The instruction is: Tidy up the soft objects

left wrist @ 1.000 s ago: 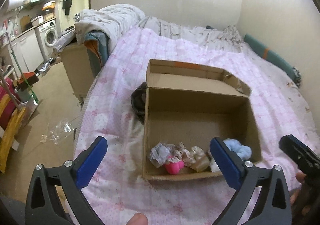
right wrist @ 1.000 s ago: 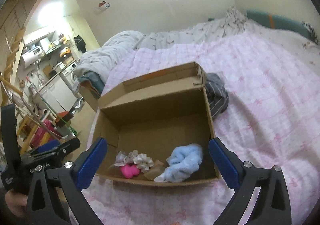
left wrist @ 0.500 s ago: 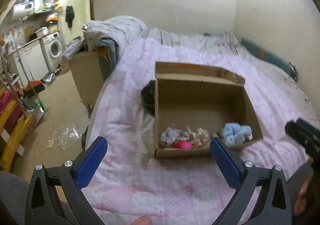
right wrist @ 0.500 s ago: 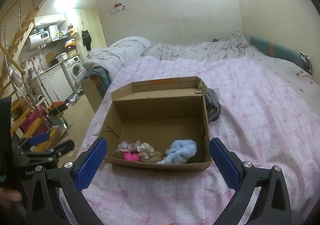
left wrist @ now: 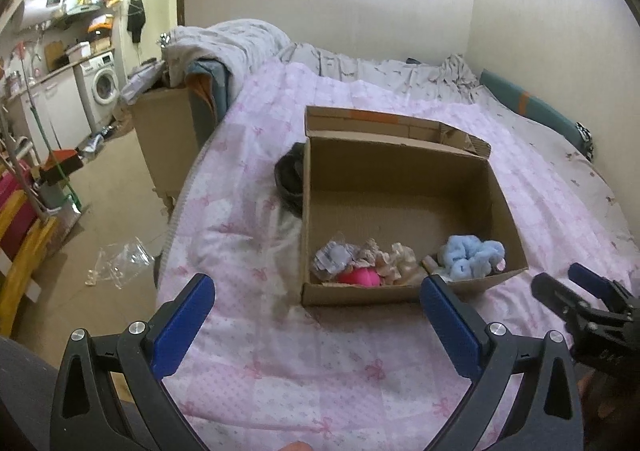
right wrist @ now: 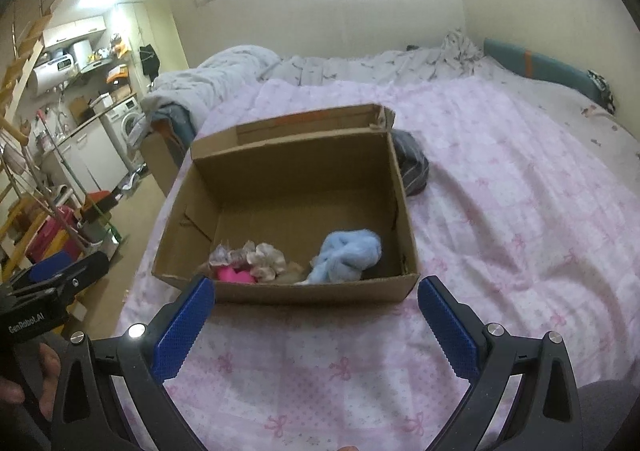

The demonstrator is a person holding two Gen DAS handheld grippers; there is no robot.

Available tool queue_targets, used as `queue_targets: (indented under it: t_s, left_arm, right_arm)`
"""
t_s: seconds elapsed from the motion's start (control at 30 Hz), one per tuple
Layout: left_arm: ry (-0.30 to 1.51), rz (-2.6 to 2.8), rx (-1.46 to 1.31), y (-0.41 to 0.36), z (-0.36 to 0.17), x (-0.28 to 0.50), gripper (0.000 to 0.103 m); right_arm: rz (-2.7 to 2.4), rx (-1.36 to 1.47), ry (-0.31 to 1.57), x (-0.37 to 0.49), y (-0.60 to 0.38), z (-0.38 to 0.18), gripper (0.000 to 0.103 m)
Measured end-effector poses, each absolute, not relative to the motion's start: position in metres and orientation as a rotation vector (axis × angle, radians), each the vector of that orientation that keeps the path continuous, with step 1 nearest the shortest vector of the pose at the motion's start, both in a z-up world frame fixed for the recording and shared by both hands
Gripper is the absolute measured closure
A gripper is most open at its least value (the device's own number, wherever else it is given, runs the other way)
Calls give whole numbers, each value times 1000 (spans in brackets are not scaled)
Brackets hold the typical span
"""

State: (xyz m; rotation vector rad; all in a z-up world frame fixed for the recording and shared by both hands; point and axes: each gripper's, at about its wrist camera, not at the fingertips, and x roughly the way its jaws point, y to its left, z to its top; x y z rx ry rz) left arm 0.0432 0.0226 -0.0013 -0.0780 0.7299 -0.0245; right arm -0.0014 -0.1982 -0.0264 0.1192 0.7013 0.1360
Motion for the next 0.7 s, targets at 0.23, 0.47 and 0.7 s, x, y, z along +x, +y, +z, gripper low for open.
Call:
queue_targets:
  t_s: [0.23, 0.47, 0.7]
  left_arm:
    - [737, -29, -76, 22, -3, 44, 1]
    - [738, -28, -67, 22, -2, 43, 1]
    - [744, -26, -63, 21, -4, 42, 1]
  right_arm:
    - [138, 66, 707, -1, -187, -31, 0]
    - [126, 62, 714, 1, -186, -33, 0]
    - [107, 58, 706, 2, -188, -32, 0]
